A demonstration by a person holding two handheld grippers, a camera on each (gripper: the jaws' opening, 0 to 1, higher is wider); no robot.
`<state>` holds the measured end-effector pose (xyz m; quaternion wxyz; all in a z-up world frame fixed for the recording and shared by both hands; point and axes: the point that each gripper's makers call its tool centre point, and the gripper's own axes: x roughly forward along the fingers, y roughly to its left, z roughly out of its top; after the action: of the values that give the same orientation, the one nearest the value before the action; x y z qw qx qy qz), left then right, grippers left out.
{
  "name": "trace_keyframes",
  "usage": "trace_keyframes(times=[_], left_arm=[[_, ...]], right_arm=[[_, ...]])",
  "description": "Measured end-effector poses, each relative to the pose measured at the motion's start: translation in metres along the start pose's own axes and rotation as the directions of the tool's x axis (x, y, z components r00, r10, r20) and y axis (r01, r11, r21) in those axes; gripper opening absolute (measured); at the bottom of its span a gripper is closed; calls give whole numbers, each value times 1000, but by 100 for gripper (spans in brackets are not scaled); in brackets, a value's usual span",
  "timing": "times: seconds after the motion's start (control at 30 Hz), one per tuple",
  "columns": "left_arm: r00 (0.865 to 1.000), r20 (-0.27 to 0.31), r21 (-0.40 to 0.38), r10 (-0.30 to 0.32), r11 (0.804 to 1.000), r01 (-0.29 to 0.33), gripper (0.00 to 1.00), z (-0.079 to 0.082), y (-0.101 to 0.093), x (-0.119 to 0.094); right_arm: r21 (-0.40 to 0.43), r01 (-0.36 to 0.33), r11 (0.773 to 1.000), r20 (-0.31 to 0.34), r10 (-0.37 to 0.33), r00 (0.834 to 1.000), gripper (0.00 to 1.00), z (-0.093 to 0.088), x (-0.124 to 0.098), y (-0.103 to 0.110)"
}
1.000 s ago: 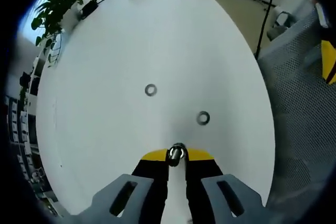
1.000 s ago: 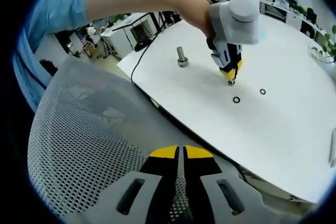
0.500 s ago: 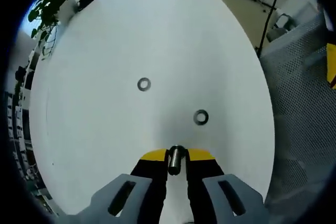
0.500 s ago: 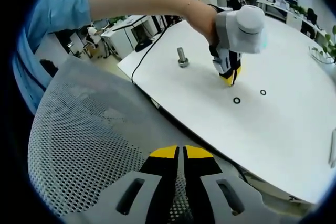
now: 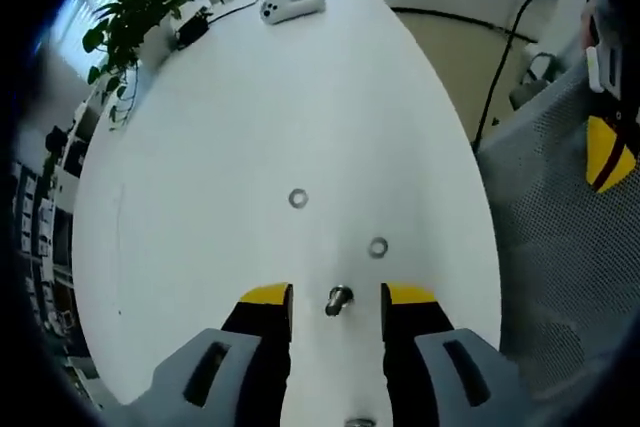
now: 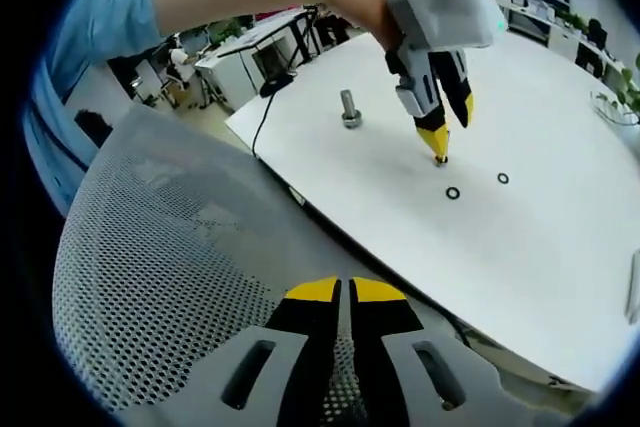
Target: Place the washer onto the threaded stud by aligning its center hole with the stud, sliding it down to the base, and recovering from edge contact or off-axis alignment until the washer reaches the visible bottom stop.
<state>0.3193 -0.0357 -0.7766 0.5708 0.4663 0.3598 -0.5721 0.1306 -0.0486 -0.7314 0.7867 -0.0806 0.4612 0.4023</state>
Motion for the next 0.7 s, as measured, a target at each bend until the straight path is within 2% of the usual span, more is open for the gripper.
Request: trace_keyframes(times=[0.2, 0.33, 0.4, 0.7], left_arm=[[999, 33, -1, 10, 1000, -10, 33, 16, -9, -9], [999, 44, -14, 24, 1000, -24, 33, 26, -9, -7], [999, 25, -3, 21, 1000, -21, 32, 26, -12, -4], [999, -45, -41, 5, 999, -7, 25, 14, -31, 5]], right_arm=[[-8, -1, 1000, 0, 1, 1000, 6, 0, 0, 1], [-7, -1, 1000, 5, 1, 1000, 6, 0, 0, 1], [-8, -1, 1000, 9, 1, 1000, 6, 0, -1, 2], [-44, -17, 999, 20, 18, 1000, 5, 2, -1, 5]])
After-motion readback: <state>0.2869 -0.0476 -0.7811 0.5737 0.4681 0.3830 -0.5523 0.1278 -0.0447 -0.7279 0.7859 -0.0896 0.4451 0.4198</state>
